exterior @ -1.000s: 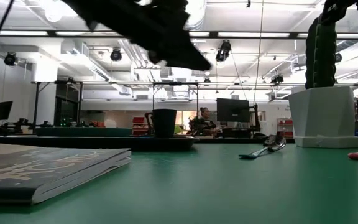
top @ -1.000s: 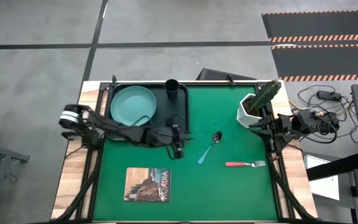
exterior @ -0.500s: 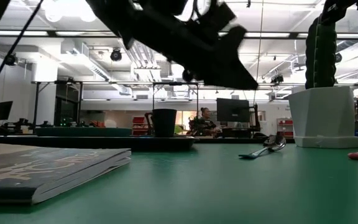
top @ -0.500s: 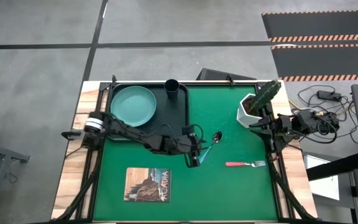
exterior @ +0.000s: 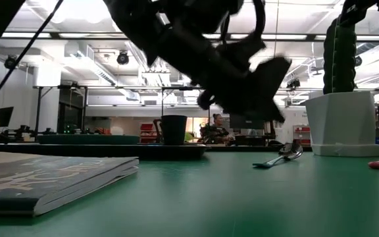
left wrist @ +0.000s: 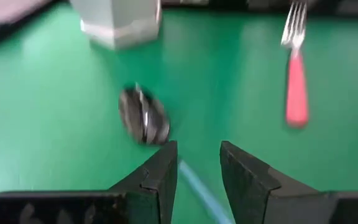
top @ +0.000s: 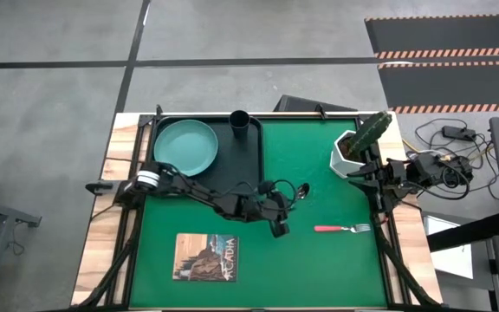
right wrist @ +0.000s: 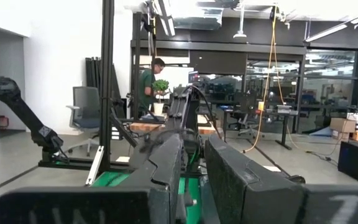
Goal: Pick and place plate/cup/fork/spoon on tray
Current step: Put the blue spoon on the black tray to the right of the green plate
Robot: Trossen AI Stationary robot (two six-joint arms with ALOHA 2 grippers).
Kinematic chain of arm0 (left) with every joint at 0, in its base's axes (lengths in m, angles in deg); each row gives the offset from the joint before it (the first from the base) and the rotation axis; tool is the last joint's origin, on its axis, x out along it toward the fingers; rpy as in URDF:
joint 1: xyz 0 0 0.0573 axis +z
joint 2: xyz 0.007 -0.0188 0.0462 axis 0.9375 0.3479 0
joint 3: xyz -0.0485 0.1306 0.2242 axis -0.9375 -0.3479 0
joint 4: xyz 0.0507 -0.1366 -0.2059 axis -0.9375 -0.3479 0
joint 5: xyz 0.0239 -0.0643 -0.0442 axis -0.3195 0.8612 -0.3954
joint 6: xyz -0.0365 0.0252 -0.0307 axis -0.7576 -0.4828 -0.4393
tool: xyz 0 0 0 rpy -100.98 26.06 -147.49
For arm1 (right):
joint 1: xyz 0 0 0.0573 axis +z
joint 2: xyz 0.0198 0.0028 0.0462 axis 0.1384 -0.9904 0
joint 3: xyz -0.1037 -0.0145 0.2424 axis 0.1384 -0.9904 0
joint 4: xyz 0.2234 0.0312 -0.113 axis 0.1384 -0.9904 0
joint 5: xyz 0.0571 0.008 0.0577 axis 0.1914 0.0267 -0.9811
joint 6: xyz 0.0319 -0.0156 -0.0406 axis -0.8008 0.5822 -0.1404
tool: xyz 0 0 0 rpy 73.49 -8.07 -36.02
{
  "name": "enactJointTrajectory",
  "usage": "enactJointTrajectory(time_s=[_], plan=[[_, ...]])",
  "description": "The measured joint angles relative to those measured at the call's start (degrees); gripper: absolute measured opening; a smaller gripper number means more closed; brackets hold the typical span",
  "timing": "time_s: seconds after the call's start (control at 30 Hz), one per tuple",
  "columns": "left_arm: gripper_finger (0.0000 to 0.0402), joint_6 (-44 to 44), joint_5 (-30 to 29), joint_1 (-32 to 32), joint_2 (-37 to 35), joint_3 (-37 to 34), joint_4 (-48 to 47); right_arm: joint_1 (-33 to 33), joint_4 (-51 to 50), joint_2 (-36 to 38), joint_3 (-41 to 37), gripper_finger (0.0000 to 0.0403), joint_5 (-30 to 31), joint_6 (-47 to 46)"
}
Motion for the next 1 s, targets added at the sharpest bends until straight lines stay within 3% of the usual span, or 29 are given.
enactJointTrajectory(time_s=[0.3, 0.63, 1.0], plan=[[0.0102, -0.1, 2.6, 0.0, 0.0, -0.9, -2.7, 0.0, 0.0, 0.0, 0.0, 0.0063, 0.0, 0.0], [0.0103, -0.2, 3.5, 0.0, 0.2, -1.9, 1.5, 0.0, 0.0, 0.0, 0.0, 0.0063, 0.0, 0.0], [0.0103, 0.2, 3.9, 0.1, 6.2, 1.6, 5.2, 0.0, 0.1, 0.0, 0.0, 0.0063, 0.2, -0.1]])
